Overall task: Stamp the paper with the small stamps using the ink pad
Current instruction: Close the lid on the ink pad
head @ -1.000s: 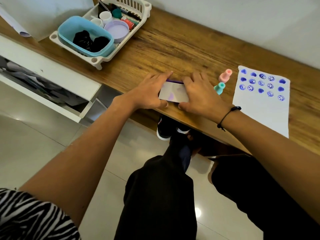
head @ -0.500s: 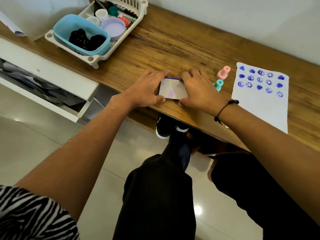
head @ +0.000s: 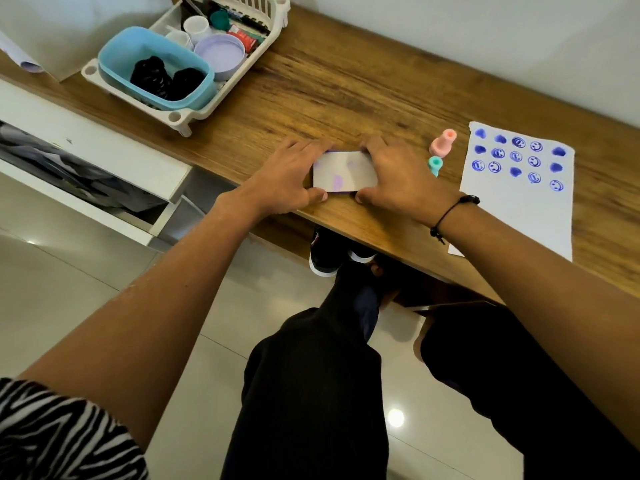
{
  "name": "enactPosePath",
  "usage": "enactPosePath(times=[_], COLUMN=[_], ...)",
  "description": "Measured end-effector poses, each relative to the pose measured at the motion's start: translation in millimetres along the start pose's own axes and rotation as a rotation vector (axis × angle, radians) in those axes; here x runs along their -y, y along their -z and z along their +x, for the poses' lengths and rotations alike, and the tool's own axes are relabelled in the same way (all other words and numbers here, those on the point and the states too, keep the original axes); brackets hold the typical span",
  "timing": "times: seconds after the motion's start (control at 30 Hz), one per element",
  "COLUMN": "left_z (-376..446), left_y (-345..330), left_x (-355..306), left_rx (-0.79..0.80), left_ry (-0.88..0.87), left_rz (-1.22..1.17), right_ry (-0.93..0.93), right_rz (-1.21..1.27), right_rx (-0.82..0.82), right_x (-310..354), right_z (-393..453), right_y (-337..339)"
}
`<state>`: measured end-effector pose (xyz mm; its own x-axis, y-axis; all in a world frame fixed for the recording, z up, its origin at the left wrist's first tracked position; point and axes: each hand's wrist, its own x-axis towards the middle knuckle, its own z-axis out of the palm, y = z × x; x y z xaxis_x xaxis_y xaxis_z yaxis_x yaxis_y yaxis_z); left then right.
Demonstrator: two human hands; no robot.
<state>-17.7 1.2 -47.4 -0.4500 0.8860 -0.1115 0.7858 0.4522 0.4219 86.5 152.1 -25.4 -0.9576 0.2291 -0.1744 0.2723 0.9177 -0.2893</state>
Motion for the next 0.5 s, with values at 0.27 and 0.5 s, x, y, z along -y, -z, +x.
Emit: enactPosePath(times=[0.27, 0.5], left_z=[-1.5, -1.5], left_y=[-1.2, -0.4], left_x=[0.5, -0.6], left_rx=[-0.015, 0.011], left_ry=[0.001, 0.047], left_rz=[0.007, -0.015], right_ry=[0.039, -0.002], right_rz=[-0.057, -0.007], right_rx=[-0.096, -0.080], right_x=[5.0, 5.9], right_z=[-14.2, -15.0], right_y=[-6.5, -7.7])
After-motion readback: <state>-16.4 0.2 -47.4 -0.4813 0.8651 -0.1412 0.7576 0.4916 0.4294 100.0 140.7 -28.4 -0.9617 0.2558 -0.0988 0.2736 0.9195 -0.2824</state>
